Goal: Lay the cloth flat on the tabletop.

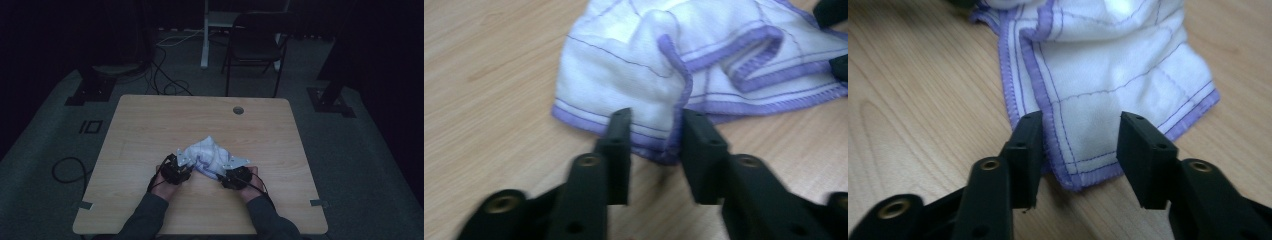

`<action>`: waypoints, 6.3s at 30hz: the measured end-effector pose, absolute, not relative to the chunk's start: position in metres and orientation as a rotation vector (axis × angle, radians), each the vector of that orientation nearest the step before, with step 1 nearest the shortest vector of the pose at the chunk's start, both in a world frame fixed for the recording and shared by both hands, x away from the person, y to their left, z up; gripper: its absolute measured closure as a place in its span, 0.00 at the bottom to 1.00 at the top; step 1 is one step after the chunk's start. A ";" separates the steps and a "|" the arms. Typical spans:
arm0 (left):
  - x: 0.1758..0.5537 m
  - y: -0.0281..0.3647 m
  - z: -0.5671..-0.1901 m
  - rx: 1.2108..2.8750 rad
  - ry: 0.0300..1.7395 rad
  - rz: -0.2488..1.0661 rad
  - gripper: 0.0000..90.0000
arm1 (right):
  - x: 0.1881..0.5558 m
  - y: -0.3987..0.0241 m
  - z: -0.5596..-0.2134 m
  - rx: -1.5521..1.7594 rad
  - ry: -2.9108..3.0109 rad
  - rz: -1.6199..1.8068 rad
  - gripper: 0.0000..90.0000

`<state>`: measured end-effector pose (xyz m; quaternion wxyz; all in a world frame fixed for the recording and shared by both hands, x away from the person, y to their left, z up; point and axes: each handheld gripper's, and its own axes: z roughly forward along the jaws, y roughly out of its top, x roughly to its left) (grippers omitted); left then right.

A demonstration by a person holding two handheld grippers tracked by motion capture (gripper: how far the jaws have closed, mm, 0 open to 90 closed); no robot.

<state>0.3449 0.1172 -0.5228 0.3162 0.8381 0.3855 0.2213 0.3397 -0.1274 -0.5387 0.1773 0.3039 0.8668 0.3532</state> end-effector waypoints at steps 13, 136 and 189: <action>0.354 0.141 -0.495 2.119 1.054 0.663 0.99 | 0.342 -0.146 -0.512 0.881 2.299 1.045 0.94; 0.341 0.028 -0.524 2.282 0.757 0.469 0.97 | 0.404 -0.161 -0.482 1.077 2.180 1.100 0.70; 0.370 0.155 -0.453 1.978 1.020 0.714 0.98 | 0.398 -0.087 -0.541 1.001 2.409 1.027 0.69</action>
